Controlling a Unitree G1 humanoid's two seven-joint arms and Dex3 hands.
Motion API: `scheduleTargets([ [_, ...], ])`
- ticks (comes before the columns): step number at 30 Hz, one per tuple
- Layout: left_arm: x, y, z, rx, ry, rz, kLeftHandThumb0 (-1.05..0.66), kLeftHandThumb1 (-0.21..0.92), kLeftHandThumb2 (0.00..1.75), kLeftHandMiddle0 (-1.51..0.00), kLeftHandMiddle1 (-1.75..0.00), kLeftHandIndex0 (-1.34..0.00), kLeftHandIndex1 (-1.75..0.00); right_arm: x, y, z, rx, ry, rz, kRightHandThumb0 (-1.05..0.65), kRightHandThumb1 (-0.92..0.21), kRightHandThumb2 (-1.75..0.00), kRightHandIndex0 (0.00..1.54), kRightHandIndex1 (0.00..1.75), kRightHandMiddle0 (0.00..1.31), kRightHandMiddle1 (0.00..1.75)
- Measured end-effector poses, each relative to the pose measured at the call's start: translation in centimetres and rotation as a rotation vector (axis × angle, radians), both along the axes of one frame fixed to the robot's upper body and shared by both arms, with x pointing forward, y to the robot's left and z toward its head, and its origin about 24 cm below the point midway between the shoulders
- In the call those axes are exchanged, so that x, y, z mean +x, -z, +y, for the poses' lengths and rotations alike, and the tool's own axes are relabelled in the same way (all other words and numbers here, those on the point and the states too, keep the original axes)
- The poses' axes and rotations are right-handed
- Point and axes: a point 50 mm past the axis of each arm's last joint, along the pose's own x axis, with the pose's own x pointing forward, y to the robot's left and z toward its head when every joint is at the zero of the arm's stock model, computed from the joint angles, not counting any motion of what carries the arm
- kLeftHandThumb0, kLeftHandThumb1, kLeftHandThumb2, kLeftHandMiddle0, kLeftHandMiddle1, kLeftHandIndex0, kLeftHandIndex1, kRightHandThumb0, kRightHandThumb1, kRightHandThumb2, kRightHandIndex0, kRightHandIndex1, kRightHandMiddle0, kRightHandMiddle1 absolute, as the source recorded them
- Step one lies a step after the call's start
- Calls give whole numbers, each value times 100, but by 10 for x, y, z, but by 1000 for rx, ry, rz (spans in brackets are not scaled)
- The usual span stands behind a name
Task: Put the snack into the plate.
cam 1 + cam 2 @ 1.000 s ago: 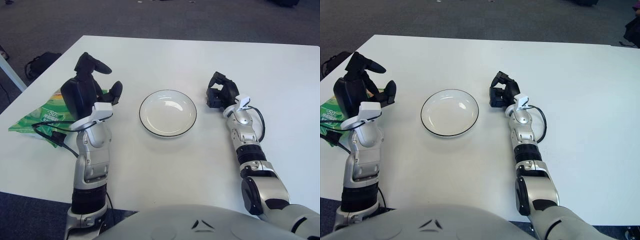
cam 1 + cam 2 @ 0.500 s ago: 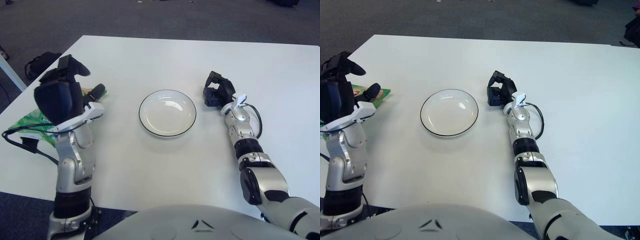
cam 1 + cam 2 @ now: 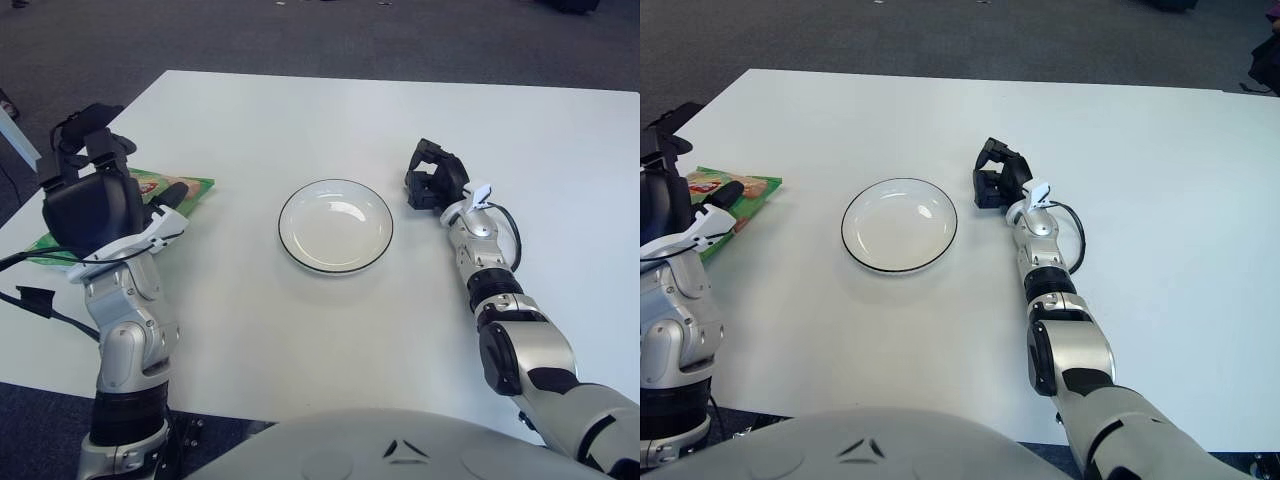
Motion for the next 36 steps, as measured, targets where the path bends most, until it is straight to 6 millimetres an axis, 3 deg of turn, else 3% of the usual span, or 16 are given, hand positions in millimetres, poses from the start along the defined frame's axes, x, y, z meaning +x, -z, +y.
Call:
scheduleTargets([
  [5, 7, 17, 13, 0, -46, 89, -104, 92, 61, 0, -6, 0, -49, 0, 0, 0, -4, -9, -4, -48, -33, -130, 132, 175, 61, 175],
  [11, 8, 25, 24, -3, -66, 201, -105, 92, 68, 0, -1, 0, -9, 0, -1, 0, -4, -12, -9, -48, -33, -130, 132, 175, 60, 175],
  [15, 9, 29, 32, 1, -71, 260, -105, 92, 73, 0, 0, 0, -2, 0, -1, 0, -3, -14, -12, -47, -35, -127, 132, 175, 59, 175],
  [23, 17, 55, 54, -41, -98, 394, -105, 92, 79, 0, 0, 0, 0, -1, -1, -1, -4, -16, -17, -47, -34, -129, 131, 175, 60, 175],
  [36, 23, 62, 57, -113, -76, 400, -105, 92, 82, 0, 0, 0, 0, -2, -3, 0, -6, -28, -28, -47, -35, -128, 132, 175, 59, 175],
])
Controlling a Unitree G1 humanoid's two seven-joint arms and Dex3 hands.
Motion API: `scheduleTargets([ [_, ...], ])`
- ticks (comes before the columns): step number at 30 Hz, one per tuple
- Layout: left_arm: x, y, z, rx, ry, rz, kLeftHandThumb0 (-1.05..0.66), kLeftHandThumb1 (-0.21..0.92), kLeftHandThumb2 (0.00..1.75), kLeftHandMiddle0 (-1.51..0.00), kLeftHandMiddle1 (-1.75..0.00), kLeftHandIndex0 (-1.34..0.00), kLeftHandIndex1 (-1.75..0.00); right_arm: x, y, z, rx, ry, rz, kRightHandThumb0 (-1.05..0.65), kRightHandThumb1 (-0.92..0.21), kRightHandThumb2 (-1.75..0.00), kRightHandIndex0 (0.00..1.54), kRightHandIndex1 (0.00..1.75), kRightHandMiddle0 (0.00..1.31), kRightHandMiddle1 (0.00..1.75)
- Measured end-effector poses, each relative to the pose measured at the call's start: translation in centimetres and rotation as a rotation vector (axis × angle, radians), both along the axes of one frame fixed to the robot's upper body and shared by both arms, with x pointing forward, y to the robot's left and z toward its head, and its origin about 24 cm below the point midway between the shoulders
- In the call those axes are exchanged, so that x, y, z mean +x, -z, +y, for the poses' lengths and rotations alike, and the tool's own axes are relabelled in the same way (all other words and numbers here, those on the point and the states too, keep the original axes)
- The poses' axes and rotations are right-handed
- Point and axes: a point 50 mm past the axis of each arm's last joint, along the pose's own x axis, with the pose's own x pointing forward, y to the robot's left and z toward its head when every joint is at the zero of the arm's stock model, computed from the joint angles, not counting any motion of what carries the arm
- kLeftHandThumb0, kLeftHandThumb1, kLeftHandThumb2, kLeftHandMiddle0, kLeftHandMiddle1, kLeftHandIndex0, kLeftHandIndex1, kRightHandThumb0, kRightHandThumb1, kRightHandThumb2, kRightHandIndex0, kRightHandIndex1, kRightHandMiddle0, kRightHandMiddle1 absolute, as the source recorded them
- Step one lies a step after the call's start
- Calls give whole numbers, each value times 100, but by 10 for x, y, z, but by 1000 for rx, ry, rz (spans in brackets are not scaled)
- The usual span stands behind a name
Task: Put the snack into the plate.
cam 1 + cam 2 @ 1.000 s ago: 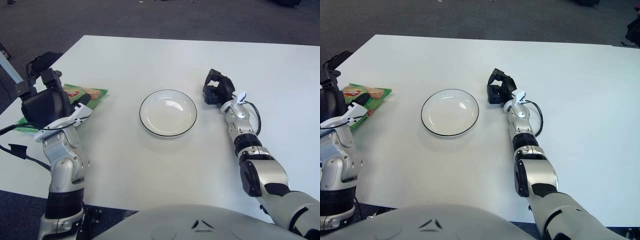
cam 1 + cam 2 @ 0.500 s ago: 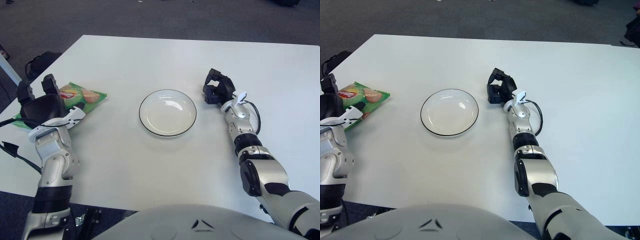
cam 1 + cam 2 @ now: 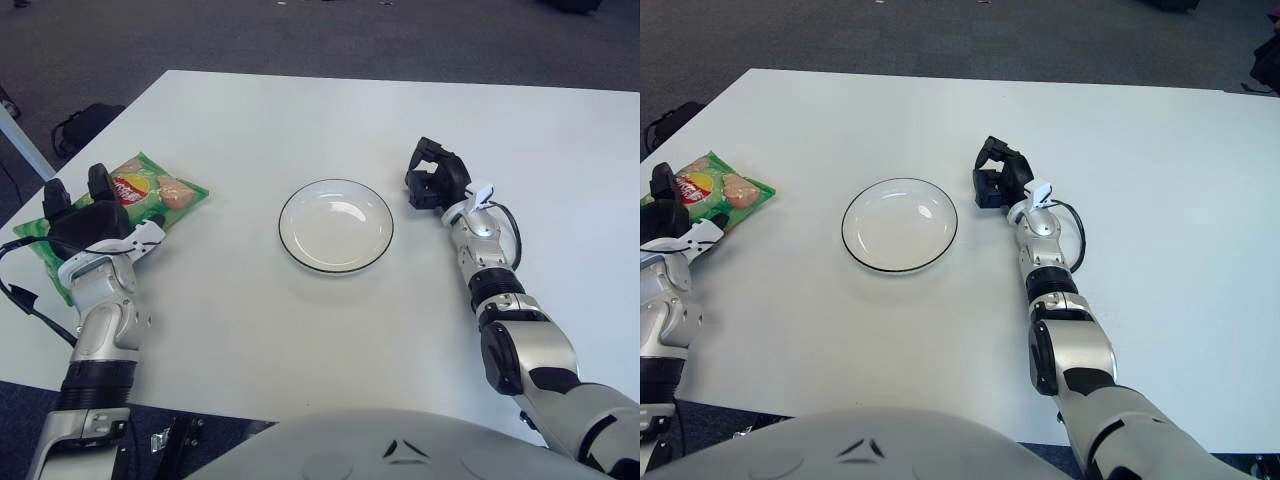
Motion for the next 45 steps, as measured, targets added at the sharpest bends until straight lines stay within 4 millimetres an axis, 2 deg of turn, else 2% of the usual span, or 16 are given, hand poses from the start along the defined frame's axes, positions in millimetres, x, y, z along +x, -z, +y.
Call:
scheduleTargets([
  [15, 13, 16, 8, -105, 77, -119, -105, 92, 70, 0, 0, -2, -2, -3, -2, 1, -6, -18, -19, -50, -27, -137, 133, 175, 65, 175],
  [19, 15, 19, 10, -142, 103, -157, -104, 92, 64, -12, -7, 0, -25, -3, -2, 0, -6, -18, -20, -50, -26, -138, 133, 175, 66, 175],
  [20, 17, 21, 11, -150, 113, -170, -104, 92, 63, -12, -20, 0, -33, -3, -2, 0, -6, -18, -20, -50, -26, -139, 133, 175, 66, 175],
  [22, 19, 22, 13, -165, 138, -198, -102, 92, 56, -5, -72, 0, -60, -3, -2, 0, -6, -18, -20, -51, -25, -140, 132, 175, 67, 175],
  [23, 21, 23, 15, -171, 149, -209, -101, 92, 54, -3, -90, 0, -69, -3, -2, 0, -6, -17, -20, -51, -25, -140, 132, 175, 67, 175],
  [26, 24, 24, 18, -185, 178, -241, -96, 92, 46, -5, -121, 0, -87, -3, -2, 0, -6, -17, -20, -51, -25, -140, 133, 175, 67, 175],
  [29, 26, 24, 19, -188, 203, -263, -90, 90, 41, -7, -138, 0, -98, -3, -2, 0, -6, -17, -21, -51, -25, -140, 133, 175, 67, 175],
  [32, 28, 24, 19, -193, 217, -288, -78, 78, 55, -10, -157, 0, -117, -3, -2, 0, -6, -17, -23, -51, -25, -140, 133, 175, 67, 175],
  [35, 30, 24, 18, -195, 222, -307, -62, 58, 84, -22, -170, 0, -146, -4, -3, 1, -7, -18, -25, -51, -25, -140, 133, 175, 67, 175],
  [36, 31, 24, 18, -193, 223, -313, -41, 56, 89, -26, -171, 0, -150, -4, -3, 1, -8, -20, -25, -51, -24, -141, 133, 175, 67, 175],
  [37, 32, 24, 18, -191, 224, -316, -12, 54, 96, -33, -172, 0, -158, -4, -3, 1, -8, -21, -26, -51, -24, -141, 133, 175, 68, 175],
  [38, 33, 24, 18, -190, 224, -320, 7, 51, 102, -39, -173, -1, -164, -4, -3, 1, -9, -22, -26, -51, -24, -141, 133, 175, 68, 175],
  [41, 36, 24, 19, -177, 219, -332, 2, 43, 116, -53, -169, -22, -171, -4, -3, 2, -10, -24, -25, -51, -24, -141, 132, 175, 68, 175],
  [43, 38, 23, 20, -165, 211, -343, 1, 30, 128, -63, -161, -39, -173, -4, -3, 2, -11, -27, -23, -51, -24, -141, 132, 175, 67, 175],
  [45, 40, 22, 20, -155, 206, -353, 1, 24, 135, -68, -158, -48, -174, -4, -2, 3, -12, -29, -20, -51, -24, -140, 132, 175, 67, 175],
])
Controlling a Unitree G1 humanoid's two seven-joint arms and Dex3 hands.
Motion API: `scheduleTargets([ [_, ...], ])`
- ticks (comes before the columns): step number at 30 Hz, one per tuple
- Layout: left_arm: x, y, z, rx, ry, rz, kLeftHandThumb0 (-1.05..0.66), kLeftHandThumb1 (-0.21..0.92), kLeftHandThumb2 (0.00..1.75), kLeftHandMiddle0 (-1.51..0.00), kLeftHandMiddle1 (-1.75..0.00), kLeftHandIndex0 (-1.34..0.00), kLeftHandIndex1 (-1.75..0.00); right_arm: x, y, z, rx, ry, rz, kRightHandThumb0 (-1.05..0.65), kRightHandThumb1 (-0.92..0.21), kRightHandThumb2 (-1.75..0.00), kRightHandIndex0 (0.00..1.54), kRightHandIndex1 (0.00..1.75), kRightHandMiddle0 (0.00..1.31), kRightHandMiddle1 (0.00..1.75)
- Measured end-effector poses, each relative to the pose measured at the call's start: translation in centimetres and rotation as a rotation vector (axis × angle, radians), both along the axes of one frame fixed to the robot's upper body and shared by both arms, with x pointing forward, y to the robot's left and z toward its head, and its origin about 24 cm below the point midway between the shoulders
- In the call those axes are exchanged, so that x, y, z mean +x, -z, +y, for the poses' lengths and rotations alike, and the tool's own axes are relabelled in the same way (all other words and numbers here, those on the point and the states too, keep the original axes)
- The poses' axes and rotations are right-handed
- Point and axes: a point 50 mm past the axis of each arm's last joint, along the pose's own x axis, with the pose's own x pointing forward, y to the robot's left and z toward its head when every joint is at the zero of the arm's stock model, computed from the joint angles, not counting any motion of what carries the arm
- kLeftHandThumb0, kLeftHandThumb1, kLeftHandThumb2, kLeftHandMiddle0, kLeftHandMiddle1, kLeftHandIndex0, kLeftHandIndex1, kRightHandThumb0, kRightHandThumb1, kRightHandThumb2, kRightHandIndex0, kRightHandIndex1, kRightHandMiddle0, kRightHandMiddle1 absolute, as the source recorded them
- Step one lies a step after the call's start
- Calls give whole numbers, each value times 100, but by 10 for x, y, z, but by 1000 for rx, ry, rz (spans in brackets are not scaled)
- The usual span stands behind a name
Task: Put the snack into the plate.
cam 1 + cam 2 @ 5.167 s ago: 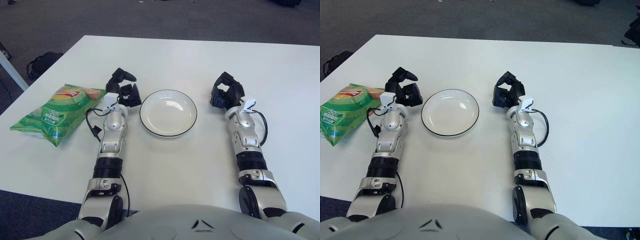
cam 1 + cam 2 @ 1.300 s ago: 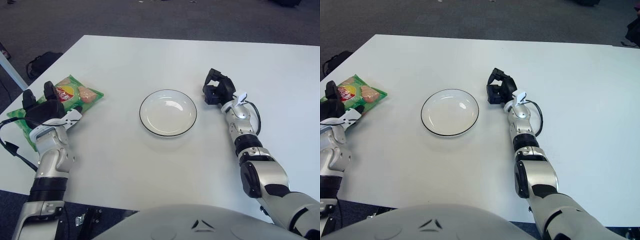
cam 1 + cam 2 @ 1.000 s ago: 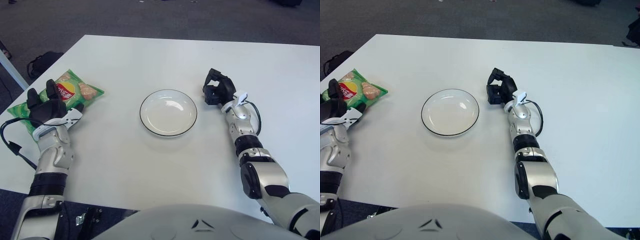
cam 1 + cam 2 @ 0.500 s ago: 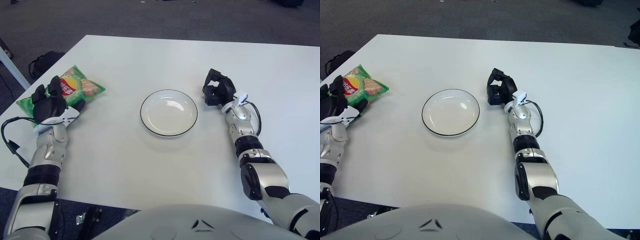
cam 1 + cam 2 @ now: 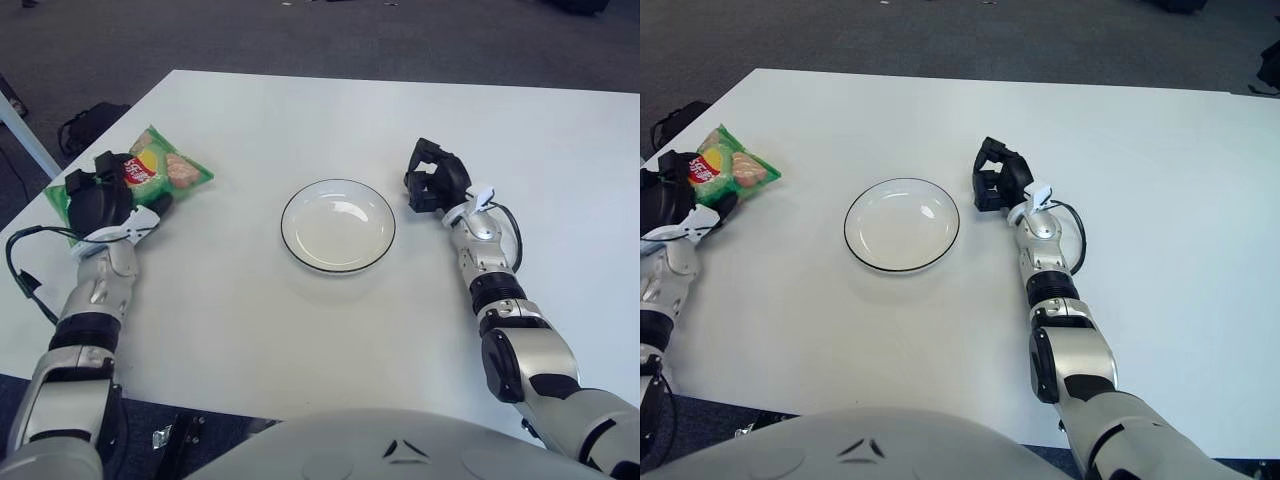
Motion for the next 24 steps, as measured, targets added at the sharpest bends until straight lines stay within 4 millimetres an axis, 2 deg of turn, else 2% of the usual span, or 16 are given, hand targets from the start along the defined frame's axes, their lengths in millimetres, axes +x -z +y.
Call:
scheduleTargets([
  [2, 1, -1, 0, 12, -5, -10, 0, 14, 145, -77, -154, -57, -174, 0, 0, 0, 0, -1, 3, -51, -25, -140, 132, 175, 67, 175],
  [7, 5, -2, -2, 66, -19, -45, 0, 1, 160, -87, -156, -66, -175, -1, 0, 0, -1, -2, 2, -51, -25, -139, 132, 175, 67, 175],
  [20, 14, -10, -9, 71, -35, -64, 0, -5, 167, -91, -159, -68, -175, -2, 1, 1, -7, -18, 11, -50, -28, -136, 131, 175, 64, 175],
  [24, 19, -19, -19, 59, -26, -58, 0, -6, 170, -92, -160, -70, -175, -3, 1, 0, -9, -15, 13, -49, -29, -135, 130, 175, 64, 175],
])
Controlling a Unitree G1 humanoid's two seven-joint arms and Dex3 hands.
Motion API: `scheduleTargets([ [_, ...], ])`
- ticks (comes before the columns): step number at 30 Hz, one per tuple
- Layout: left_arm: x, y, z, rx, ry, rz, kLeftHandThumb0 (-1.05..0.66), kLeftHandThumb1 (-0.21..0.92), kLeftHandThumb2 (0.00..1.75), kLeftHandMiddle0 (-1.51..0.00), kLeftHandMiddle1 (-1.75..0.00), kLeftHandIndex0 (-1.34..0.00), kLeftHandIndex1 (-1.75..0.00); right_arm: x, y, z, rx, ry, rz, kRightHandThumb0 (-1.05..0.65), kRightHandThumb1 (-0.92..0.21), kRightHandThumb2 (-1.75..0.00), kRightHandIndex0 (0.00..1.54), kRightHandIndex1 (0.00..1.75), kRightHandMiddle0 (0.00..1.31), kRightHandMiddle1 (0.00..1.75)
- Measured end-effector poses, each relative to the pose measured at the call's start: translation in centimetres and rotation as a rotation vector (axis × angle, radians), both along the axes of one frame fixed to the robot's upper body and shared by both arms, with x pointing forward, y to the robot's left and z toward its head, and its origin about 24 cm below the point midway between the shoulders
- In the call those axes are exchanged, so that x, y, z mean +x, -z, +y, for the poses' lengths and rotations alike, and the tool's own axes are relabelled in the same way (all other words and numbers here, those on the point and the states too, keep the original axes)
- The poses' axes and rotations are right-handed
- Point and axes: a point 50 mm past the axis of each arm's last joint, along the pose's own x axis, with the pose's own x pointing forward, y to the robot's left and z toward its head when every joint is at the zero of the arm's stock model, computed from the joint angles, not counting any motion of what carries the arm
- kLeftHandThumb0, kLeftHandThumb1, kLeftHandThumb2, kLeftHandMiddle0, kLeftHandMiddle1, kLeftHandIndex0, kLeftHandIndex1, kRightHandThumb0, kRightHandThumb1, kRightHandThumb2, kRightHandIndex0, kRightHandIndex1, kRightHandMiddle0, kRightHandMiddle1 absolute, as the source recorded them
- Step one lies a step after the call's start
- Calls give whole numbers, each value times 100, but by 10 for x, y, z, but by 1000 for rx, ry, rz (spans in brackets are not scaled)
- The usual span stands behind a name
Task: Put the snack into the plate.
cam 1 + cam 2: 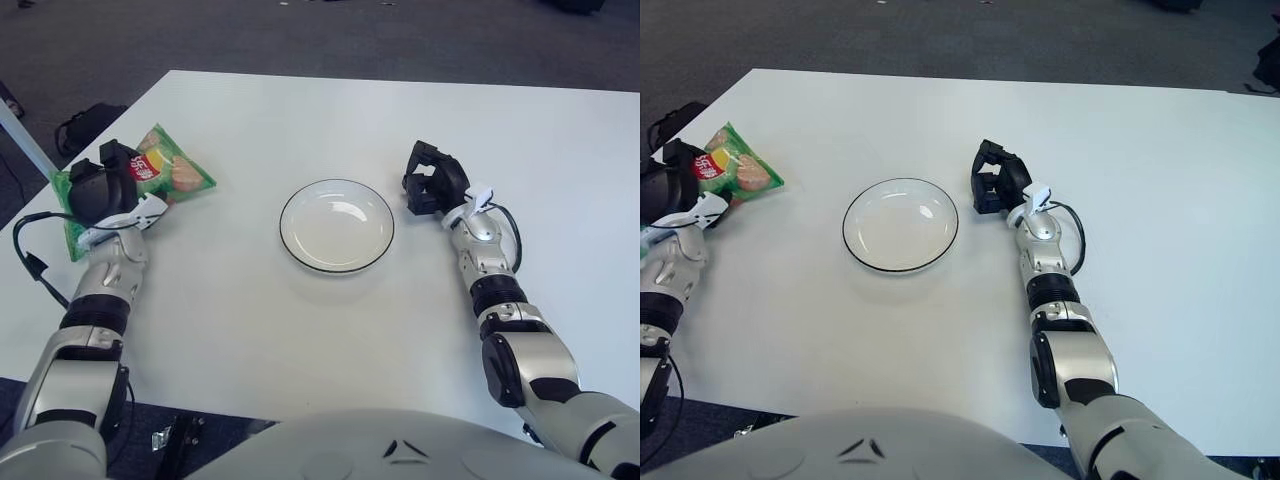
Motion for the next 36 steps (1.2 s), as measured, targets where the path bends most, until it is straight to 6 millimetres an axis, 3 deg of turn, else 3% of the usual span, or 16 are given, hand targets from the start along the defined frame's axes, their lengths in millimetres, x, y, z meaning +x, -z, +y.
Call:
scheduleTargets([
  [9, 5, -25, -43, -5, 109, -48, 0, -10, 173, -94, -160, -72, -175, 0, 0, 1, 0, -2, 4, -49, -29, -134, 129, 175, 63, 175],
  [20, 13, -42, -61, 21, 160, -132, 0, -10, 175, -93, -165, -71, -175, 0, 2, -1, -6, 3, 22, -49, -29, -134, 128, 175, 63, 175],
  [36, 19, -77, -102, 65, 308, -306, 0, -8, 175, -91, -169, -70, -175, 3, 6, -1, -19, 47, 93, -49, -30, -134, 128, 175, 63, 175],
])
